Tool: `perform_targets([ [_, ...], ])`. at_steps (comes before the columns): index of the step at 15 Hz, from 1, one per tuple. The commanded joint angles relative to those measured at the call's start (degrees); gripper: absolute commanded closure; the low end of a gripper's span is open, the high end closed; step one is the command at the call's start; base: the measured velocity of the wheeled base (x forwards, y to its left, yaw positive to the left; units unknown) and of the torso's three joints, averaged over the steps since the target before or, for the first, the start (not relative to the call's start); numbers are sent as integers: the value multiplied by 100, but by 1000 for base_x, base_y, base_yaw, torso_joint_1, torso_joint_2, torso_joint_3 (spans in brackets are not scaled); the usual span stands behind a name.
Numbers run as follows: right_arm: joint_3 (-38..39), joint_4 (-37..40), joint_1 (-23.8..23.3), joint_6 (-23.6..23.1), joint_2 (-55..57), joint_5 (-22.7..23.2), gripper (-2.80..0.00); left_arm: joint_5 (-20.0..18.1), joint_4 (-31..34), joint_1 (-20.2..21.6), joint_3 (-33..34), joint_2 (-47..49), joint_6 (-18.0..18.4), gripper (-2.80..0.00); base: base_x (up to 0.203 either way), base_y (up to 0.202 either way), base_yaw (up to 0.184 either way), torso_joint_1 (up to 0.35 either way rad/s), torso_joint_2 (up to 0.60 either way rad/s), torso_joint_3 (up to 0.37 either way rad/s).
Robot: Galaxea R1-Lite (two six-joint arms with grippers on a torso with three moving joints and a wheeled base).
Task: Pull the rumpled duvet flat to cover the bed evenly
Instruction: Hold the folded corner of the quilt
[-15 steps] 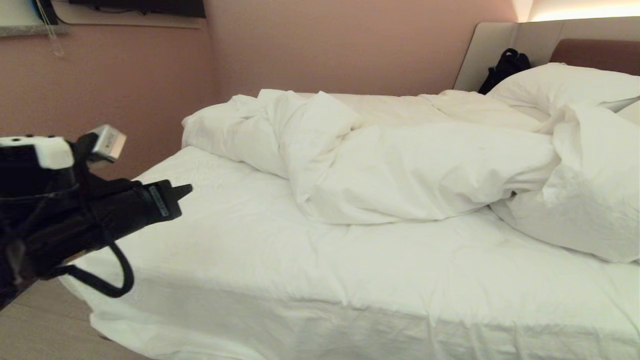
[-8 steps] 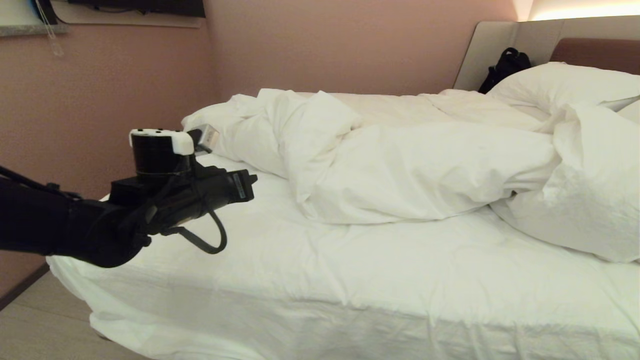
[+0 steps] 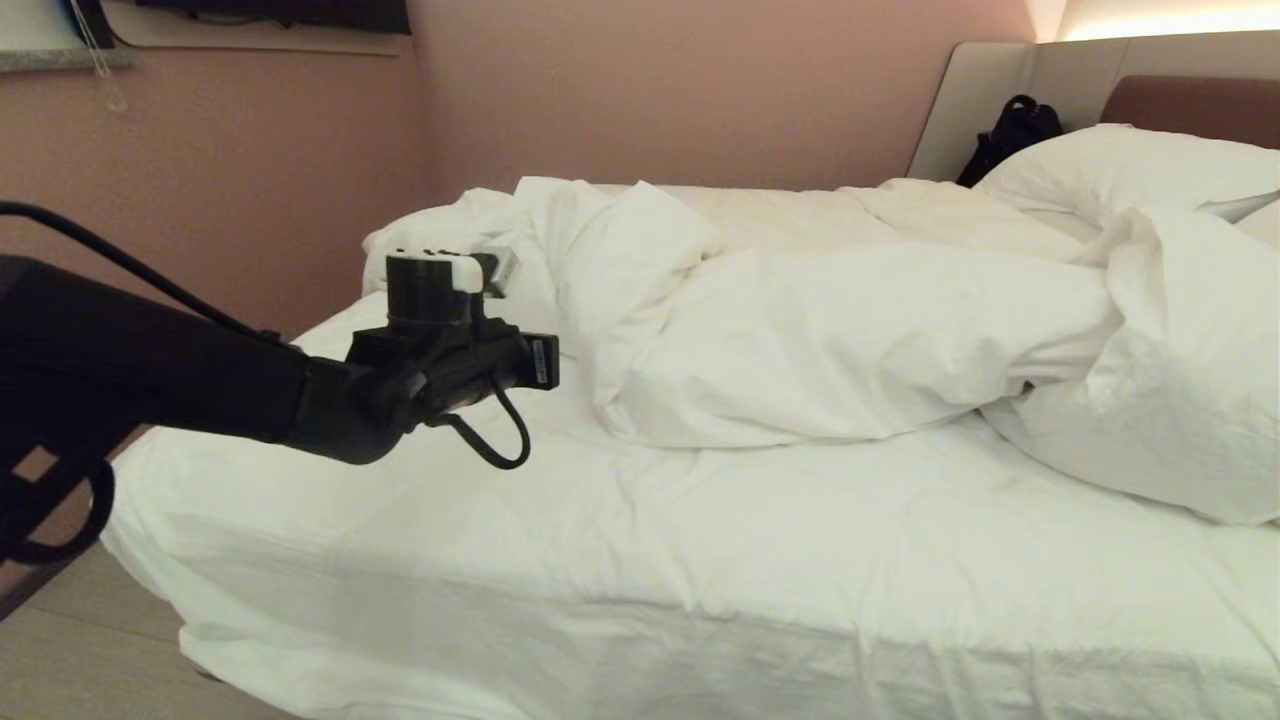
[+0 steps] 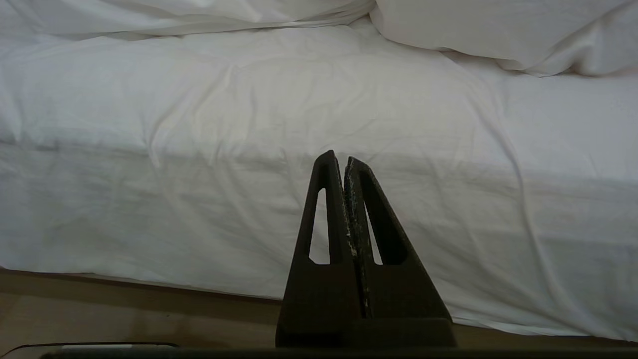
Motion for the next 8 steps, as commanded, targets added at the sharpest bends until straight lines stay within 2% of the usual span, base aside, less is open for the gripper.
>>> perform_targets([
  [1,0,-1,1,0,-2,2,0,91,203,-136,-605,383,50,0,0,0,0,0,0,0],
  [5,0,-1,1,0,-2,-1,0,267,815,-334,-1629,796,108,0,0,0,0,0,0,0],
  [8,0,-1,1,0,-2,-1,0,431,994,-452,-2052,1040,394,0,0,0,0,0,0,0],
])
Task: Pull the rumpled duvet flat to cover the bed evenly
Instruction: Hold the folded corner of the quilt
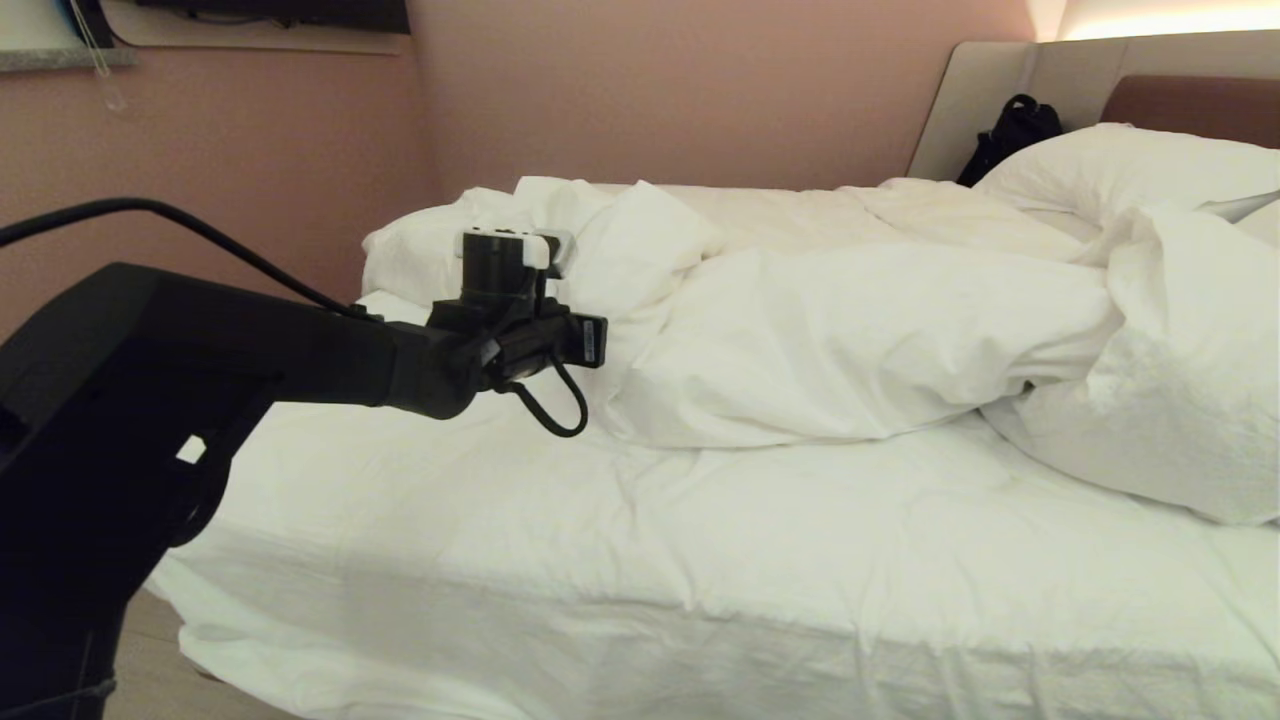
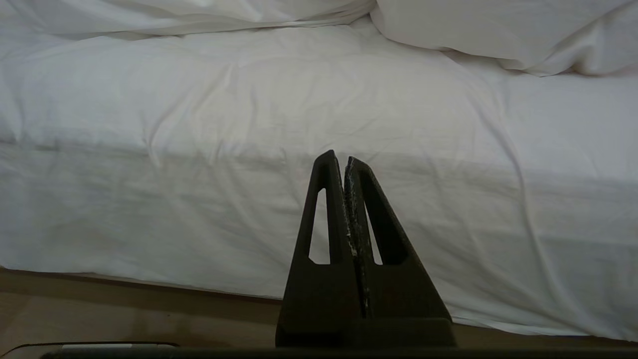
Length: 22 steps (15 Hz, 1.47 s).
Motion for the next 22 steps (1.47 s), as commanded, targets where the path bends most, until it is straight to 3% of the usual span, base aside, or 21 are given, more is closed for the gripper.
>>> perform_targets([
  [1,0,-1,1,-2,-2,0,0,101,44,-108,-357,241,117,0,0,0,0,0,0,0],
  [2,0,-1,1,-9,-2,9,0,158,54,-134,-417,276,161,-280,0,0,0,0,0,0],
  [6,0,-1,1,-2,-2,0,0,573,-18,-287,-801,546,609,-280,0,0,0,0,0,0],
  [11,0,-1,1,-8,-2,6,0,987,-60,-529,-1371,823,691,-280,0,0,0,0,0,0],
  [15,0,-1,1,-2,-2,5,0,1058,-358,-868,-1215,655,703,-280,0,0,0,0,0,0],
  [22,0,-1,1,-2,-2,0,0,1300,-346,-762,-1733,1217,1039,-280,0,0,0,0,0,0],
])
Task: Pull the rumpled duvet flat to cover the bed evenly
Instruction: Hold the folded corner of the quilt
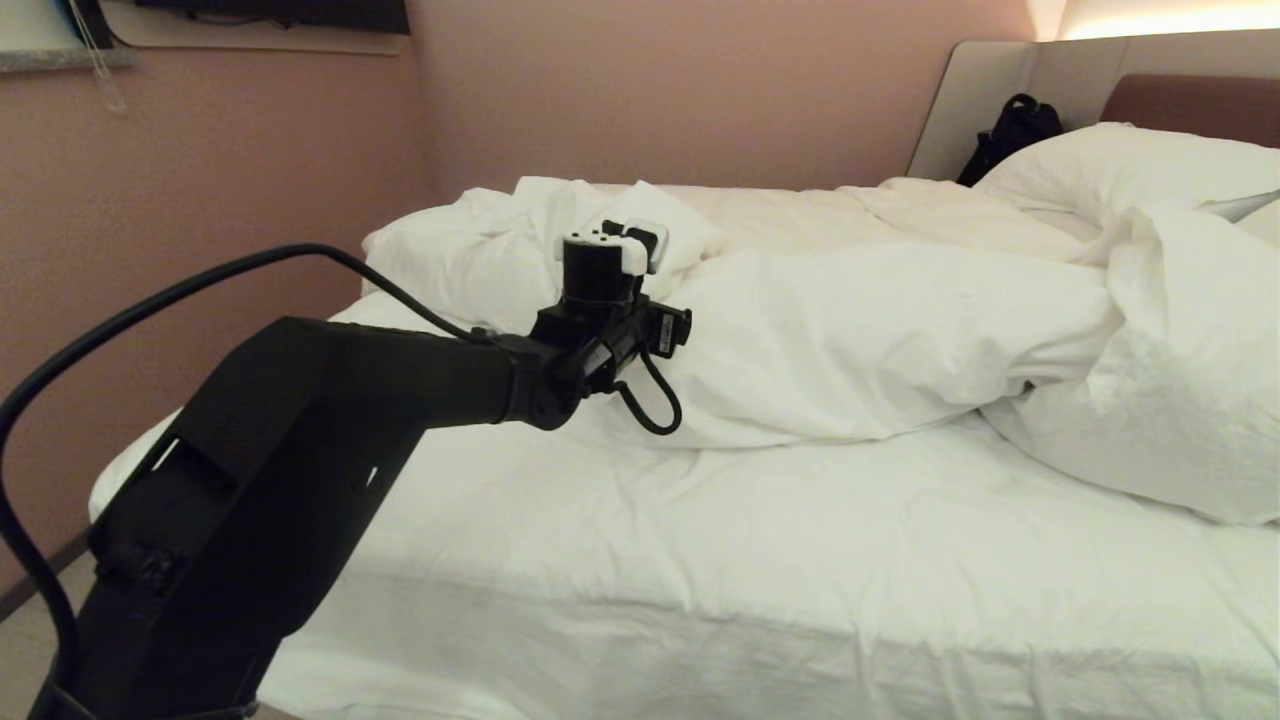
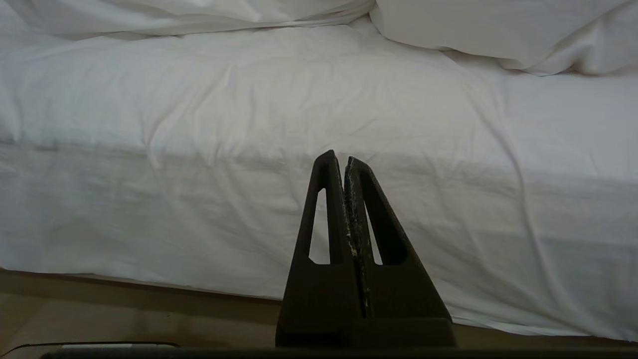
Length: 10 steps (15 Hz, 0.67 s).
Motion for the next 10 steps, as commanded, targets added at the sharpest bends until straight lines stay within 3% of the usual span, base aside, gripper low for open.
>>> perform_targets([
  [1,0,-1,1,-5,-2,2,0,36,-67,45,-76,208,111,-280,0,0,0,0,0,0],
  [7,0,-1,1,-5,-2,1,0,501,-528,227,-93,495,552,-280,0,0,0,0,0,0],
  [10,0,-1,1,-5,-2,4,0,552,-724,316,-120,565,634,-280,0,0,0,0,0,0],
])
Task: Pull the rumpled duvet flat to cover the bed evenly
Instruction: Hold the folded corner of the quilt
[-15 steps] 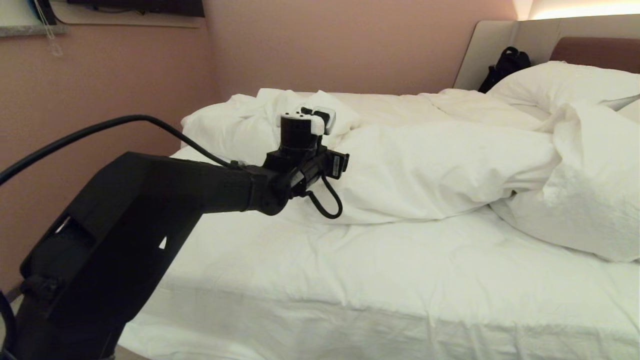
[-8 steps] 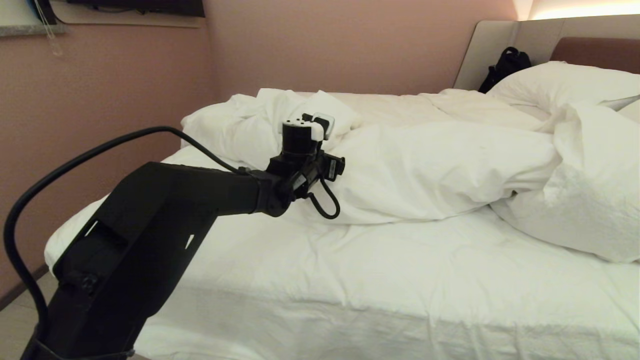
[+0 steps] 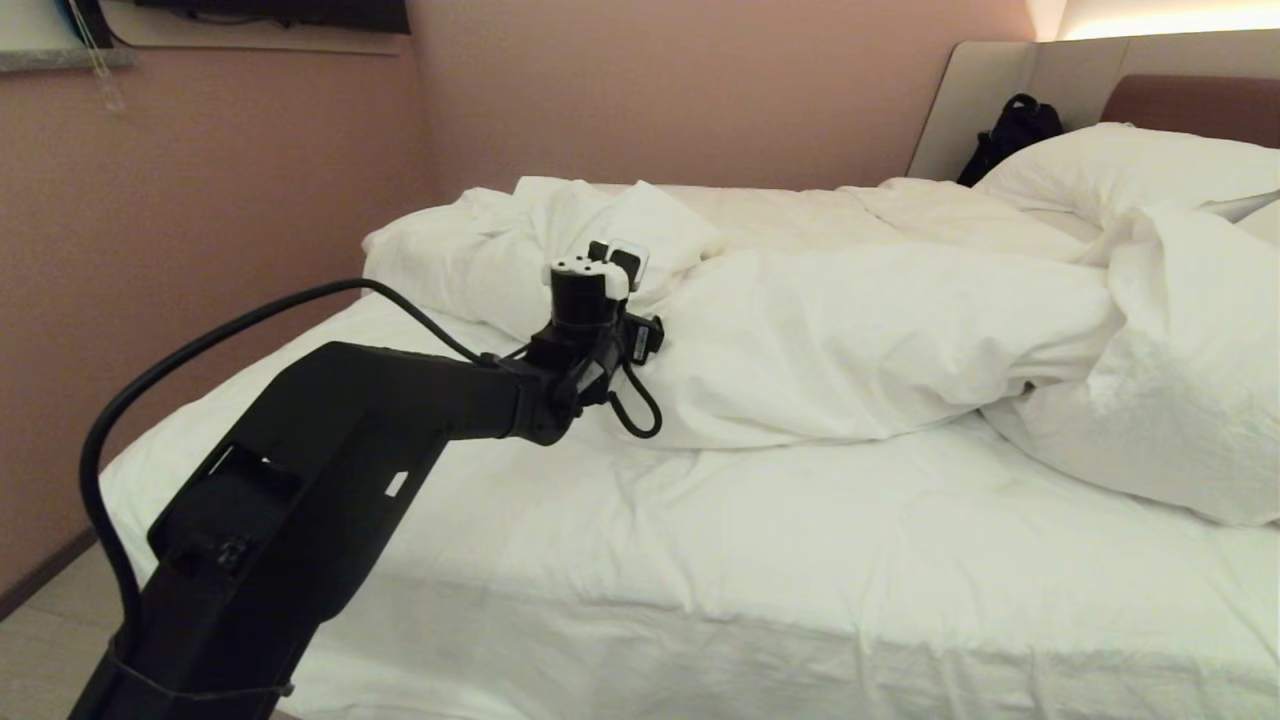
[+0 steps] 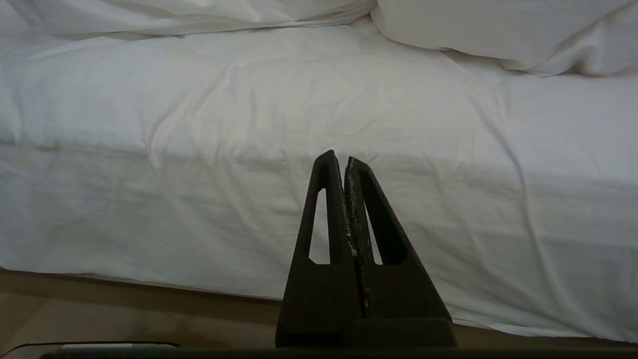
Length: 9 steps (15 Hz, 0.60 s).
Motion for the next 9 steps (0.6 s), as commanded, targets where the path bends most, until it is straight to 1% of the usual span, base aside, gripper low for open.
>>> perform_targets([
  [1,0,-1,1,-7,-2,-2,0,11,-29,61,-3,56,8,-280,0,0,0,0,0,0],
  [8,0,-1,1,-2,-2,-2,0,3,-134,105,-3,82,0,-280,0,0,0,0,0,0],
  [9,0,-1,1,-2,-2,4,0,3,-169,105,-3,82,0,0,0,0,0,0,0,0],
])
